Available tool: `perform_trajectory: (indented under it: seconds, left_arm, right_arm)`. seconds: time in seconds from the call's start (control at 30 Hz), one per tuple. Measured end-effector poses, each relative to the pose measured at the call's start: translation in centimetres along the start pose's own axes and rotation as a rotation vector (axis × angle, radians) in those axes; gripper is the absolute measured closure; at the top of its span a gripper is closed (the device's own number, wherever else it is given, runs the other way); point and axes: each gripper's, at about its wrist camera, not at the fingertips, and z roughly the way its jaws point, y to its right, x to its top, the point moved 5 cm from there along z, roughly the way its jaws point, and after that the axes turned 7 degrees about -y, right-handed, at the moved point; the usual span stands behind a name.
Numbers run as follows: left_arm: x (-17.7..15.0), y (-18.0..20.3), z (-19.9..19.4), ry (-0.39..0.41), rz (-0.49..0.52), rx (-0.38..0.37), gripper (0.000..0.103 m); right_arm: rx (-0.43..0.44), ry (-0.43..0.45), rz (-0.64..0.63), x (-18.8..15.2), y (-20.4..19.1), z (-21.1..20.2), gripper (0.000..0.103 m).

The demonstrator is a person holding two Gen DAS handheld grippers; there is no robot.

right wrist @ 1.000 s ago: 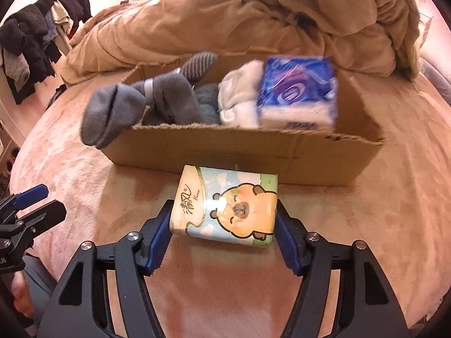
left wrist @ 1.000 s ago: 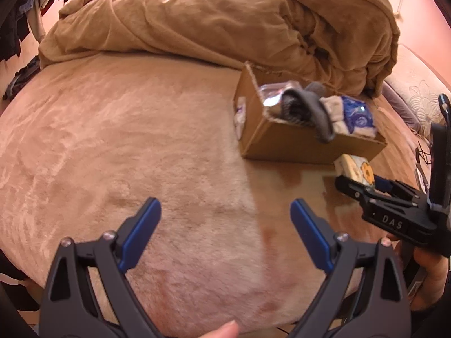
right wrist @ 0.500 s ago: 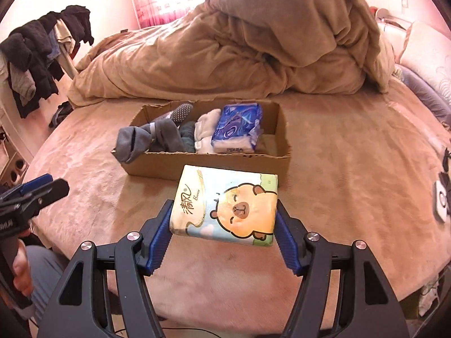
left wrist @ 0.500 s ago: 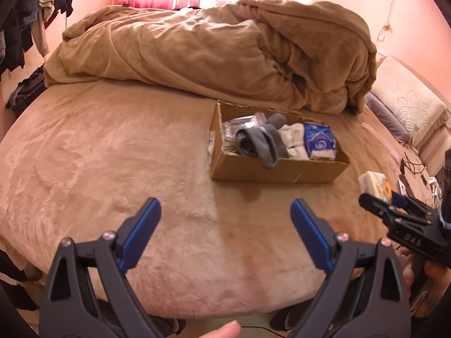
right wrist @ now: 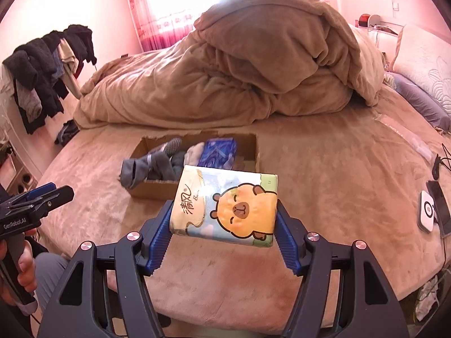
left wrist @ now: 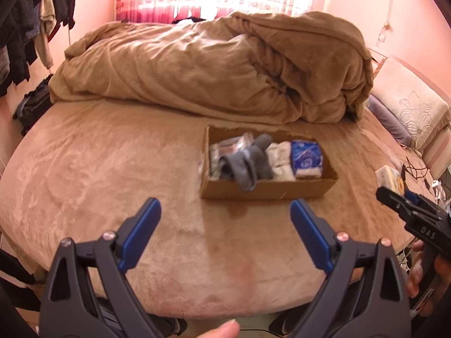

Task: Organize objects
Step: 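Lift the yellow tissue pack with the right gripper and carry it over the box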

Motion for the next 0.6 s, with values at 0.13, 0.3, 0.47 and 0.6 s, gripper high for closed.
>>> perform_trajectory:
  seconds: [0.13,0.3,0.47,0.6]
  left_arm:
    - [2.0,1.2,0.7,0.004,0.034,0.004,0.009]
    - [3.9,1.8,2.3,-0.004,0.032,-0.005,0.009]
    - [5.4,2.2,4.0,-0.009,0.038,-0.014,0.009]
    - [6.5,2.1,5.6,-0.019,0.037,-0.017,0.009]
  right_arm:
    - [-0.003,0.013,-0.003,1.5,0.7,0.2,0.034]
    - [-0.005,0.011,-0.009,3.3,1.4,1.4,0.034]
    - [-0.002,0.006,0.001,4.9,2.4,3.2,0.034]
    - [-0.019,0.003,-0.012,5.9,2.5,5.1,0.034]
